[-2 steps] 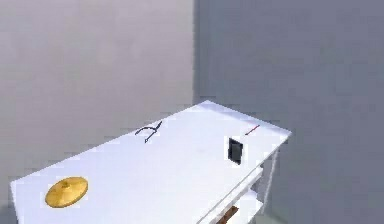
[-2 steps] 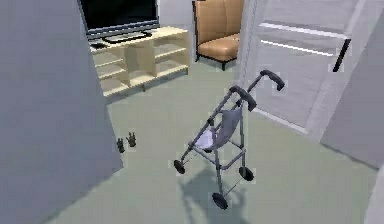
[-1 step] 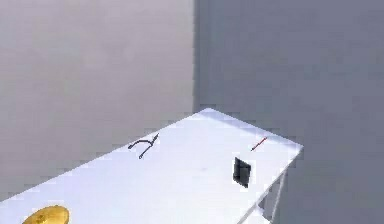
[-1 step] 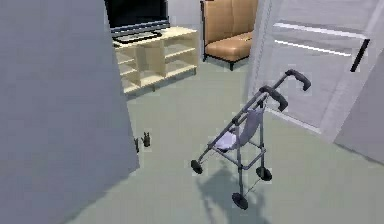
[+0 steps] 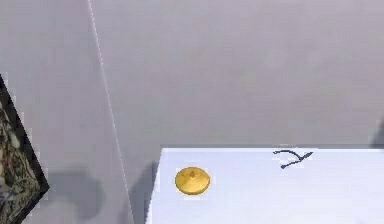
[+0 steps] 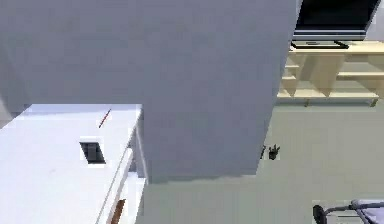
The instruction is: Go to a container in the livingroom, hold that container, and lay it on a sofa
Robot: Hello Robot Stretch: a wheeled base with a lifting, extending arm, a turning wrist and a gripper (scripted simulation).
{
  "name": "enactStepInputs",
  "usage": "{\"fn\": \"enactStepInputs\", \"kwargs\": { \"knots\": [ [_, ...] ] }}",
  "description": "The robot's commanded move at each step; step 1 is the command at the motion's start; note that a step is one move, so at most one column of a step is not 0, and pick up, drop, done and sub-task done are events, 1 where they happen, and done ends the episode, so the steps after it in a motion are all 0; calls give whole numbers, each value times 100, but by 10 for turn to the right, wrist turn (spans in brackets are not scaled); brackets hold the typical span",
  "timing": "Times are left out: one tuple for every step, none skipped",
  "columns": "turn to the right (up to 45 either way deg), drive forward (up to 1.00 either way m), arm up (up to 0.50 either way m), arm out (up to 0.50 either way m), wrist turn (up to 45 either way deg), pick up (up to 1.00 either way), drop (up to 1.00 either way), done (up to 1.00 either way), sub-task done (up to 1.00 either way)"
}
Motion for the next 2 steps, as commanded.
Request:
{"fn": "enactStepInputs", "kwargs": {
  "knots": [
    [-450,0,0,0,0,0,0,0,0],
    [-390,0,0,0,0,0,0,0,0]
  ]
}}
